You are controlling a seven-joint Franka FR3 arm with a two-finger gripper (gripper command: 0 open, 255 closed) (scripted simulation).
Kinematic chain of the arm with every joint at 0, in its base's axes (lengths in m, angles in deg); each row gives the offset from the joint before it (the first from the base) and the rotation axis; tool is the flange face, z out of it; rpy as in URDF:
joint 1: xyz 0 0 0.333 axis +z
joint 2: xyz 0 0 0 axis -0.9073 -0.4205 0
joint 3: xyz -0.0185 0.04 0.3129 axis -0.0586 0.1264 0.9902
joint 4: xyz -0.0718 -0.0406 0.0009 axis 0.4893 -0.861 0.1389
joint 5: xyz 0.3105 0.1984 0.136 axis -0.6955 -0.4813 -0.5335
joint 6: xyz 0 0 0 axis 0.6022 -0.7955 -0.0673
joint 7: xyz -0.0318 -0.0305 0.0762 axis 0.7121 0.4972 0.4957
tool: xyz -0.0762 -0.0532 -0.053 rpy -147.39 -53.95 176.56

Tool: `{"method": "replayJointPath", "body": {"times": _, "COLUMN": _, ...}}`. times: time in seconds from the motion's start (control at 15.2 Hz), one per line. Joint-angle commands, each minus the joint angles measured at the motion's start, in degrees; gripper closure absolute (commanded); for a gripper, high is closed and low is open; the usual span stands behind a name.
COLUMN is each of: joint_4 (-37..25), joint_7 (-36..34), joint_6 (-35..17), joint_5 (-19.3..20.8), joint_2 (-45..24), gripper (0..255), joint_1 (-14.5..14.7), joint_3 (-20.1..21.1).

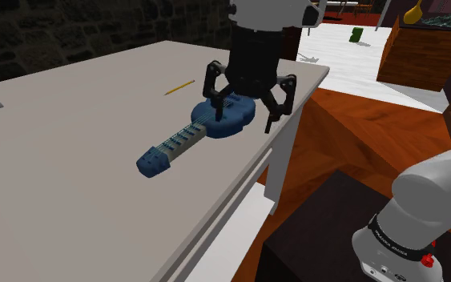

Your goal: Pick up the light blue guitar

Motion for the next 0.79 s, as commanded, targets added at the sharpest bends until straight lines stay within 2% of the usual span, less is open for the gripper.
{"method": "replayJointPath", "body": {"times": 0.0, "joint_4": -3.7, "joint_7": -6.9, "joint_6": -1.5, "joint_5": -0.5, "joint_2": -2.7, "gripper": 0, "joint_1": -3.6, "joint_3": 3.7}}
{"method": "replayJointPath", "body": {"times": 0.33, "joint_4": -13.9, "joint_7": -23.5, "joint_6": -4.7, "joint_5": 0.5, "joint_2": -9.5, "gripper": 0, "joint_1": -14.4, "joint_3": 14.8}}
{"method": "replayJointPath", "body": {"times": 0.73, "joint_4": -9.6, "joint_7": -22.6, "joint_6": -8.0, "joint_5": -0.8, "joint_2": -8.3, "gripper": 0, "joint_1": -13.8, "joint_3": 15.3}}
